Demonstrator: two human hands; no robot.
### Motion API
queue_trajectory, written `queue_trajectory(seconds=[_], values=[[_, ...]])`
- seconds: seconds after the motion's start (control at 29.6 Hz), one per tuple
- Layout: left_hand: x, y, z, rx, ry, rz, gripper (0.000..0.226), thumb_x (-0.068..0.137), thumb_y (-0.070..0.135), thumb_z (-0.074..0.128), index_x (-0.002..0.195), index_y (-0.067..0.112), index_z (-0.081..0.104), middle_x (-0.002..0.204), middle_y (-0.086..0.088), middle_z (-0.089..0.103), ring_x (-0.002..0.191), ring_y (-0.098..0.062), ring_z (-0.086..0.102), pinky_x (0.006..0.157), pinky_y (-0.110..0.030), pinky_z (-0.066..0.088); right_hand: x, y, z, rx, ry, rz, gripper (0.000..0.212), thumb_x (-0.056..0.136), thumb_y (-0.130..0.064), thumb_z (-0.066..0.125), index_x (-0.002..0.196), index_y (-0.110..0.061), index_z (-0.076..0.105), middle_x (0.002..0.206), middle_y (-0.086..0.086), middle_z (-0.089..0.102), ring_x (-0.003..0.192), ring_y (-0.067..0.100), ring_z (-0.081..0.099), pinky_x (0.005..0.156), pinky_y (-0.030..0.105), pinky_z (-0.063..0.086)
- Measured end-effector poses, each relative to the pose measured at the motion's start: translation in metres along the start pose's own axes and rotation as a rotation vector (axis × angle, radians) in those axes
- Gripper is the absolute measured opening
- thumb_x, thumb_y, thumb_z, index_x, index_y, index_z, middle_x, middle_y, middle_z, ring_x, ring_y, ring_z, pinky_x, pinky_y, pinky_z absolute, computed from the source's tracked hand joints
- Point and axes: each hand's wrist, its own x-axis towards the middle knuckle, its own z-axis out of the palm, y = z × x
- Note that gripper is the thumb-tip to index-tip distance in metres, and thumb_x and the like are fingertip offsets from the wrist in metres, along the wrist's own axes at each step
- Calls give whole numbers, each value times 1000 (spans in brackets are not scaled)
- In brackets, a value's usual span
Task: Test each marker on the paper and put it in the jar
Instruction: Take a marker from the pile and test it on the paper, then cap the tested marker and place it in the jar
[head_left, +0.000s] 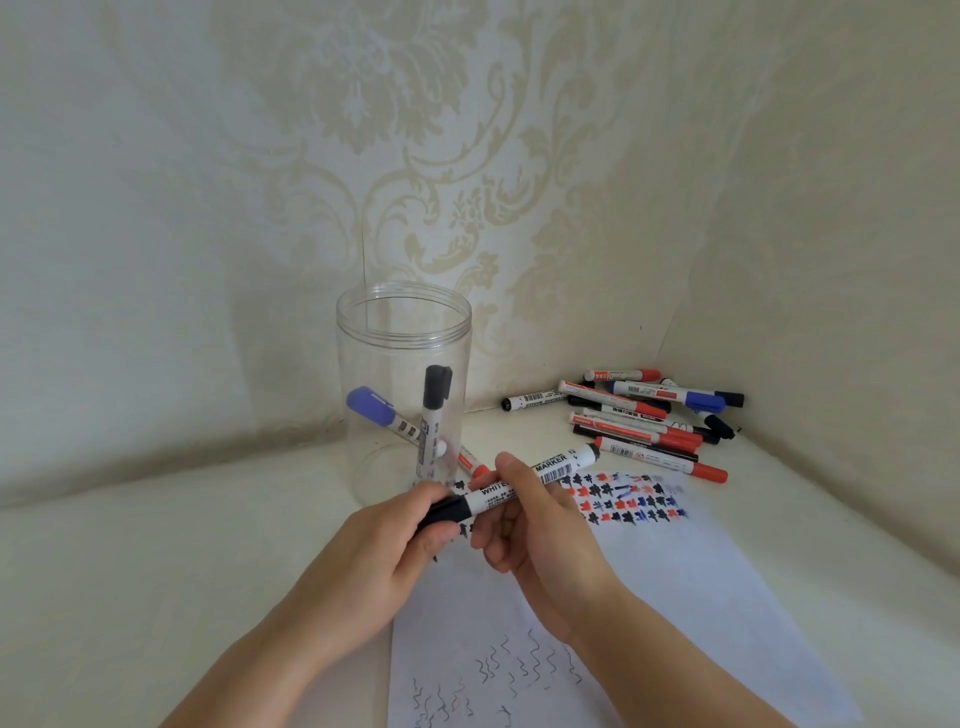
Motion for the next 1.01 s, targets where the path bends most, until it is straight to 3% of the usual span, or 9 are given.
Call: queue_trajectory(seconds=[0.13, 0.24, 0.3, 0.47, 0.57, 0.67, 0.78, 0.91, 1.01], values=[[-1, 7, -3, -81, 144, 16, 16, 81, 49, 44, 91, 42, 53, 81, 18, 62, 68, -4, 59, 58, -8, 40, 0, -9, -5, -26, -110, -92, 43, 79, -53, 54, 85, -13, 71, 55, 10, 58, 44, 15, 44, 44, 21, 36], [1, 14, -18, -124, 355, 64, 20, 81, 51, 45, 96, 42, 55, 89, 18, 65, 78, -5, 61, 68, -12, 45, -1, -16, -9, -52, -169, -195, 58, 60, -67, 68, 88, -15, 73, 57, 4, 60, 46, 11, 46, 47, 20, 38], [6, 19, -32, -145, 499, 108, 23, 85, 53, 42, 101, 44, 55, 96, 19, 64, 84, -5, 61, 75, -21, 48, 1, -23, -12, -68, -82, -220, 61, 67, -63, 67, 97, -10, 67, 57, 2, 60, 47, 11, 45, 48, 22, 37], [28, 46, -74, -90, 838, 179, 16, 87, 35, 42, 99, 44, 47, 89, 30, 58, 77, 7, 54, 71, -7, 39, 12, -45, -12, -134, 108, -177, 37, 89, -43, 48, 95, -11, 67, 59, 6, 61, 48, 13, 46, 52, 26, 39], [43, 61, -97, -21, 926, 202, 12, 87, 30, 43, 94, 39, 45, 85, 25, 58, 76, 8, 51, 69, -5, 36, 24, -57, -11, -207, 148, -170, 35, 93, -40, 47, 92, -12, 68, 60, 5, 63, 48, 14, 46, 51, 26, 39], [63, 68, -109, 184, 835, 159, 10, 89, 24, 44, 94, 24, 52, 83, 9, 56, 70, -1, 48, 65, -11, 35, 35, -67, -11, -346, 195, -184, 30, 94, -40, 46, 91, -18, 67, 59, 1, 64, 48, 14, 45, 54, 27, 39], [84, 65, -107, 423, 584, 84, 16, 90, 22, 42, 95, 15, 56, 87, -1, 60, 78, -17, 53, 69, -26, 39, 40, -71, -15, -414, 230, -196, 26, 94, -37, 46, 90, -20, 65, 61, 1, 63, 47, 13, 44, 52, 25, 37], [93, 55, -97, 605, 265, 4, 28, 92, 29, 38, 96, 15, 62, 85, -2, 61, 83, -23, 55, 73, -39, 44, 41, -67, -21, -431, 239, -190, 26, 95, -34, 46, 90, -17, 65, 61, 2, 62, 45, 12, 43, 49, 23, 37], [92, 54, -96, 653, 269, 48, 51, 89, 42, 24, 95, 15, 67, 73, 2, 56, 74, -21, 52, 67, -35, 42, 43, -64, -29, -437, 246, -178, 27, 96, -35, 45, 91, -17, 65, 61, 1, 63, 46, 11, 44, 47, 21, 37]])
